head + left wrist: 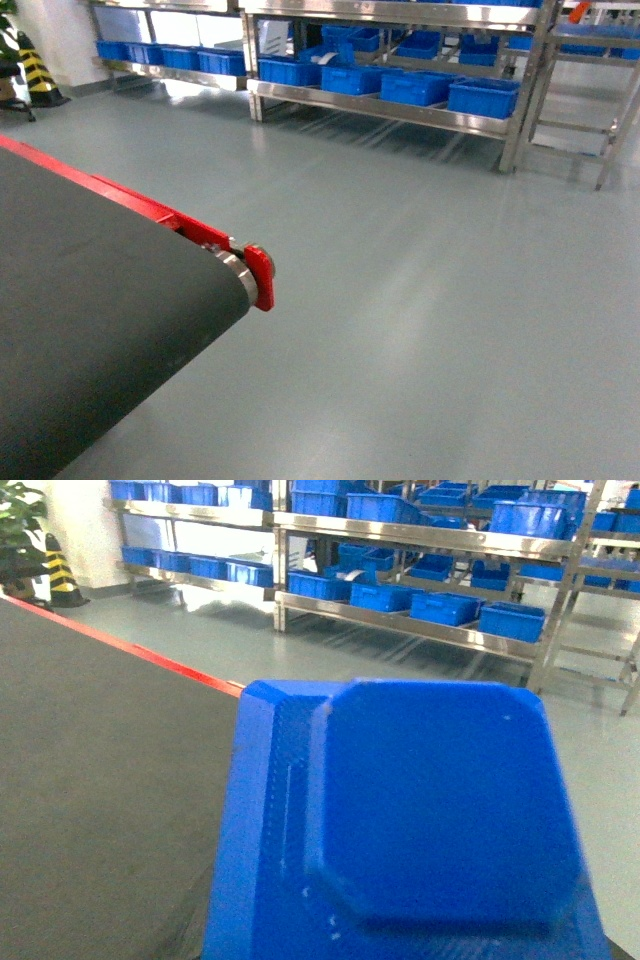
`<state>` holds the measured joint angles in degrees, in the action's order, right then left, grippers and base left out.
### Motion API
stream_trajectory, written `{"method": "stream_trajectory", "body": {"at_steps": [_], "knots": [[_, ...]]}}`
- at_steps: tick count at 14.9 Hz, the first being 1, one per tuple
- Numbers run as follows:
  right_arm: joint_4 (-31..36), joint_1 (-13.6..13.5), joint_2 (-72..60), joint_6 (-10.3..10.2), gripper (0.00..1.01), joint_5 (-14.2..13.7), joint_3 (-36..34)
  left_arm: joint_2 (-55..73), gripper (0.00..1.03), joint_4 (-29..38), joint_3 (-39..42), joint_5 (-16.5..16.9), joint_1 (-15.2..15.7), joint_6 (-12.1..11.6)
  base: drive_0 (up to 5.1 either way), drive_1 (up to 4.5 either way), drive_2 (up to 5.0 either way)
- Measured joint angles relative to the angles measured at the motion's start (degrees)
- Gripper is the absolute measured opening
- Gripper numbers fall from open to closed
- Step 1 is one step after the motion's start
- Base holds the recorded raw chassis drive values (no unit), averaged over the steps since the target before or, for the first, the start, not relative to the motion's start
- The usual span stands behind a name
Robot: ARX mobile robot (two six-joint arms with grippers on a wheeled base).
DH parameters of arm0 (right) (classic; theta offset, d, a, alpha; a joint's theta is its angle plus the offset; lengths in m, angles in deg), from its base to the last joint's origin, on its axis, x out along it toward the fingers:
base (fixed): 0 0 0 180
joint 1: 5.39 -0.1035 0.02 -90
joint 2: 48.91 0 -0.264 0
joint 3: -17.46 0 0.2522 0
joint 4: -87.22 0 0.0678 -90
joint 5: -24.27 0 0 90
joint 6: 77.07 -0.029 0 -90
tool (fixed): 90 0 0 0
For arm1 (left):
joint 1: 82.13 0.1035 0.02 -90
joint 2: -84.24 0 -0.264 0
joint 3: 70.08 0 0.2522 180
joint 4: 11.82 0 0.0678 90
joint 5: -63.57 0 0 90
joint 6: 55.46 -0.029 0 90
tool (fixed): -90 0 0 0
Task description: Sort blue parts and orange caps into right shelf containers
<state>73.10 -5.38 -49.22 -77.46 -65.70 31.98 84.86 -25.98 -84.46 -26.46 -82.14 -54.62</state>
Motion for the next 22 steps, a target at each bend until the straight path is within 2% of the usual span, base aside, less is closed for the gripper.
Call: {"method": "stream_trajectory", "body": {"at_steps": [22], "knots": [[0.0,0.0,0.0,0.0,0.45,0.0,0.0,0.0,0.42,0.0,0.0,0.0,0.0,0.0,-1.6,-1.59,-1.6]]}}
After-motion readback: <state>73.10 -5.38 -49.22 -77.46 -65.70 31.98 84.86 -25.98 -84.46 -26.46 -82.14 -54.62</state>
